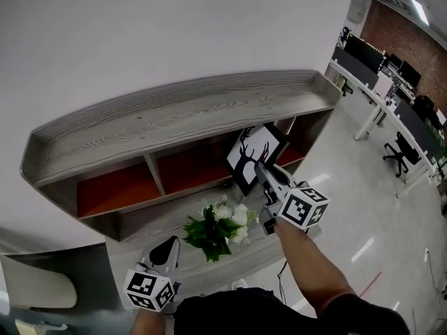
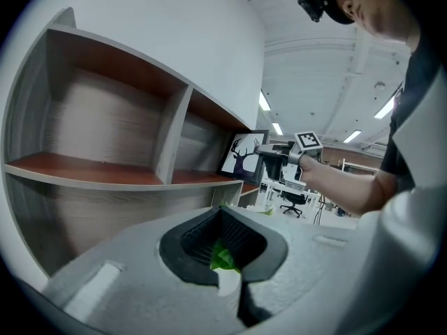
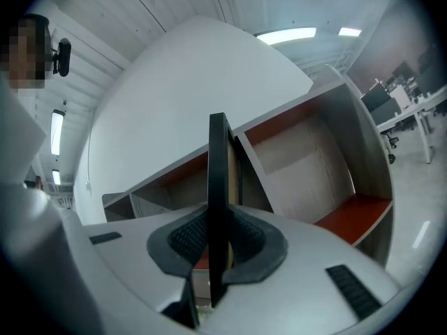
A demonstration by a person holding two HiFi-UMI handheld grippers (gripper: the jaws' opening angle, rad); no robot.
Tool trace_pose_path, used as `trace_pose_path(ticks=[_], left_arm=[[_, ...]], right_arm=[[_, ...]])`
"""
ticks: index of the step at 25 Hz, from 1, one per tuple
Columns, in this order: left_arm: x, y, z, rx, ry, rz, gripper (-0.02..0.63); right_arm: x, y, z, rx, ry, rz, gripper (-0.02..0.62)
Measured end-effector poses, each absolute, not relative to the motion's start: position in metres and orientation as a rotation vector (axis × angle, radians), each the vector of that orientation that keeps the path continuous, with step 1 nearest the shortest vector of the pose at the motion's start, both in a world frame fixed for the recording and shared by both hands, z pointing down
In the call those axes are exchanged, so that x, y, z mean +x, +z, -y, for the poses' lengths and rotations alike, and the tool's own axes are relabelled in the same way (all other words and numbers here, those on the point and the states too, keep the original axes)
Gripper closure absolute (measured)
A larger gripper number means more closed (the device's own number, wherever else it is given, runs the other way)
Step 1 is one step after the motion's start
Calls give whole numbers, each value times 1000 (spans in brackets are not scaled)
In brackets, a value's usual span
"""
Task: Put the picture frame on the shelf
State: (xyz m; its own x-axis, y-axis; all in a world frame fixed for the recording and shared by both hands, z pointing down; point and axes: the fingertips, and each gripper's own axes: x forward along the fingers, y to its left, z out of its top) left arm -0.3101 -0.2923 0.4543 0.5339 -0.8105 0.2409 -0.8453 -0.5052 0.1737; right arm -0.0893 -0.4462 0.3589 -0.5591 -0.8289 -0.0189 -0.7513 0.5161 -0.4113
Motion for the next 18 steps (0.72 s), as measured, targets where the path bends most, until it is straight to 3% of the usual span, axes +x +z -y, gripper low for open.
trace_pose_path(ticks=[18], left_arm=[[-329,460,291,2482,178,1393,597]], right_arm=[[-115,368,502,-1512,-357,-2573,529]])
